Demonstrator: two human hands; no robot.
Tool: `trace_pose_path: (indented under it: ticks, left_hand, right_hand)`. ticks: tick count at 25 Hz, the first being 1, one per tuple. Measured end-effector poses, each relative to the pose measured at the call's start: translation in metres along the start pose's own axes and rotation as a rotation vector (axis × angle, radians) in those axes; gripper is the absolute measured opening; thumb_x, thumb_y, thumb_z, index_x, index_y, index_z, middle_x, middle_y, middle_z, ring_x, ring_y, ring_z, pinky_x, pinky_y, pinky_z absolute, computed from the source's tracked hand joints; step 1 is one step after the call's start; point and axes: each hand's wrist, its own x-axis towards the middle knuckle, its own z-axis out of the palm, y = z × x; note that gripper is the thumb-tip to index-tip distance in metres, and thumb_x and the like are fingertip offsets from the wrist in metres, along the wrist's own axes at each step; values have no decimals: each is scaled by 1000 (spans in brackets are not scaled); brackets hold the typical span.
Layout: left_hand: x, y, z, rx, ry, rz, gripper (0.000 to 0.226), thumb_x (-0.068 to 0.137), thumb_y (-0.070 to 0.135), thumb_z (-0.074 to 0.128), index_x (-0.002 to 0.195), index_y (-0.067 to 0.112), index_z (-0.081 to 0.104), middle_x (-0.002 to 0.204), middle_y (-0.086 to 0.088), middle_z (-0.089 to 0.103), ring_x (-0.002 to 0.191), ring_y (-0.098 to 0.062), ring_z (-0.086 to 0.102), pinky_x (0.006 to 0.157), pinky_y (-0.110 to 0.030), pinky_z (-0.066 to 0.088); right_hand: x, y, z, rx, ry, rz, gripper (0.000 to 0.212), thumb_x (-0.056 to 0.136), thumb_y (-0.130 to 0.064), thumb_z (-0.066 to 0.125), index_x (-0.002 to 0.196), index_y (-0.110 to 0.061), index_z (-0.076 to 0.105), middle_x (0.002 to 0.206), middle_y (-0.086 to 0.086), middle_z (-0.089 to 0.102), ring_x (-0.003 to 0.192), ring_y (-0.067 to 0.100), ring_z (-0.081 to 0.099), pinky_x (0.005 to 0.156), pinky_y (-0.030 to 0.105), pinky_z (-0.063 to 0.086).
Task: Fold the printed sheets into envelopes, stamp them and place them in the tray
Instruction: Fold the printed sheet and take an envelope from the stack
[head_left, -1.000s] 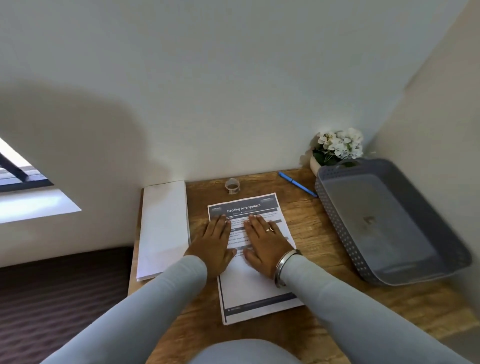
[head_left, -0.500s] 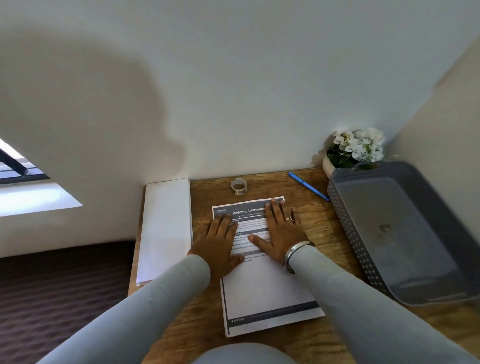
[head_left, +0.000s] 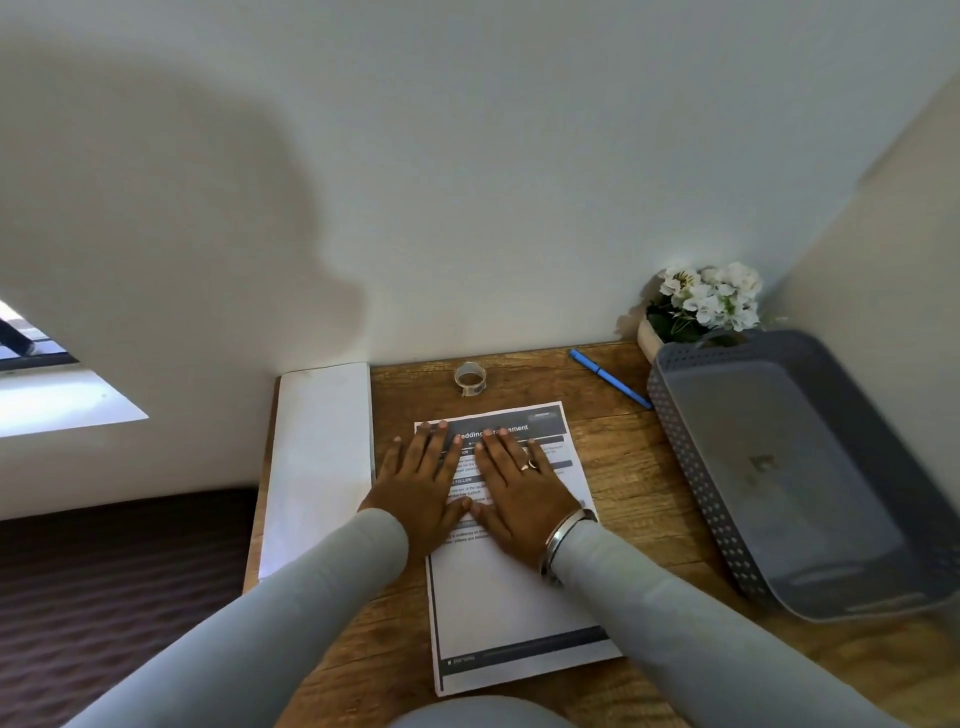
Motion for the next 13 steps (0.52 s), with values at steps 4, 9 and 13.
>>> trace_pose_path:
  ticks: [4, 9, 13]
  left_hand:
    - [-3, 1, 0, -5, -16, -13, 94, 83, 72, -14, 159, 20, 3, 167, -11, 2, 153, -35, 2, 121, -56, 0]
    - [-2, 0, -6, 13, -41, -13, 91, 84, 72, -6, 159, 21, -6, 167, -9, -7, 153, -34, -6, 120, -55, -4]
    - [3, -5, -12, -12, -86, -13, 91, 90, 77, 17, 158, 23, -8, 166, -9, -12, 152, -34, -10, 122, -54, -2]
  right_hand:
    - [3, 37, -13, -2, -82, 122, 79, 97, -66, 16, 159, -19, 2, 168, 5, -1, 154, 26, -2, 123, 53, 5]
    - [16, 80, -44, 34, -257, 277, 83, 97, -66, 27, 159, -20, -3, 168, 1, -9, 154, 26, -8, 124, 51, 5]
    - [25, 84, -63, 111, -220, 319, 87, 89, -65, 54, 158, -27, 16, 166, 2, 16, 151, 30, 19, 121, 51, 22]
